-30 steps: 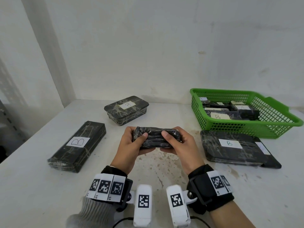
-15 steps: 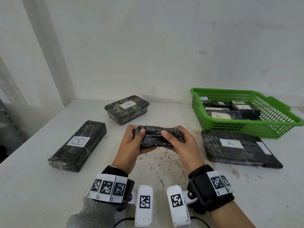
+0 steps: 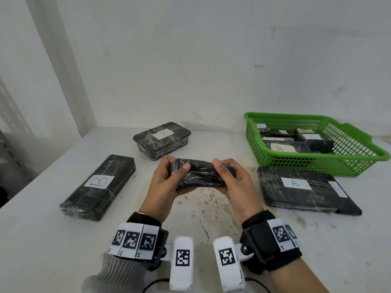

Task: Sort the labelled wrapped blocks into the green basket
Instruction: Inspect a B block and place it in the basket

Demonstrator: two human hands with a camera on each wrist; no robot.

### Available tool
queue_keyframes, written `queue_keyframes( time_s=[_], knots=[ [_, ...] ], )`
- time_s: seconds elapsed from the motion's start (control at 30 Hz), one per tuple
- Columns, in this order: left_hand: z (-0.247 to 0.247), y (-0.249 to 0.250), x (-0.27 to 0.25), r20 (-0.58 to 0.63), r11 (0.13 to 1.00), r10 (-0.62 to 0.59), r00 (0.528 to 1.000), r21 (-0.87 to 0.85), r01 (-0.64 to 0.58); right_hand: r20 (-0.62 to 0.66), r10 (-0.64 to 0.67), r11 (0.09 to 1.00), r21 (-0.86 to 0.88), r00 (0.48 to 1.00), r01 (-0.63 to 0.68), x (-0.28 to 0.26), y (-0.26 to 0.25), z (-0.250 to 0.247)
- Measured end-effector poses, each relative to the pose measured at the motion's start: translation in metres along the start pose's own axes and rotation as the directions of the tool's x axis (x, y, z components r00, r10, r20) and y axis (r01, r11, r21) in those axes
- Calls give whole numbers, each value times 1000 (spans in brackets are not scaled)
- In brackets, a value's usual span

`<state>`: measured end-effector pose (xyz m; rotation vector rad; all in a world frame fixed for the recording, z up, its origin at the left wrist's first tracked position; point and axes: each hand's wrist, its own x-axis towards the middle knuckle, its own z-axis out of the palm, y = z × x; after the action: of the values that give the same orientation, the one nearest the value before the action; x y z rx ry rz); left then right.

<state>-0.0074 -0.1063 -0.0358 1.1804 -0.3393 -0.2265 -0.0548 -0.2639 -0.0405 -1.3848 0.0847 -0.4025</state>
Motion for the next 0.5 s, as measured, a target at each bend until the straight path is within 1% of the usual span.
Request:
queue_keyframes(
  time_s=[0.07, 0.1, 0.17, 0.23, 0.3, 0.4, 0.5],
  knots=[
    [-3, 1, 2, 11, 999, -6, 1000, -45, 6, 48, -4, 1000, 25, 999, 3, 0, -3, -1],
    [-4, 1, 3, 19, 997, -6, 1000, -71, 8, 53, -22, 1000, 18, 998, 21, 0, -3, -2],
    [-5, 2, 3, 34, 995, -3, 999, -97, 6, 22, -72, 997, -19, 997, 72, 0, -3, -2],
    [-5, 1, 3, 51, 994, -2, 999, -110, 7, -3, -91, 995, -36, 996, 91, 0, -2, -2],
    [-6, 1, 3, 66, 991, -3, 998, -135, 12, 5, -78, 997, 0, 997, 78, 0, -3, -2],
    [-8, 2, 4, 80, 985, 18, 997, -171, -4, 73, -43, 994, 107, 996, 36, 1, -4, -5],
    [-9, 1, 5, 33, 981, 47, 998, -188, -40, 92, -29, 990, 142, 995, 16, 2, -1, -6]
  ],
)
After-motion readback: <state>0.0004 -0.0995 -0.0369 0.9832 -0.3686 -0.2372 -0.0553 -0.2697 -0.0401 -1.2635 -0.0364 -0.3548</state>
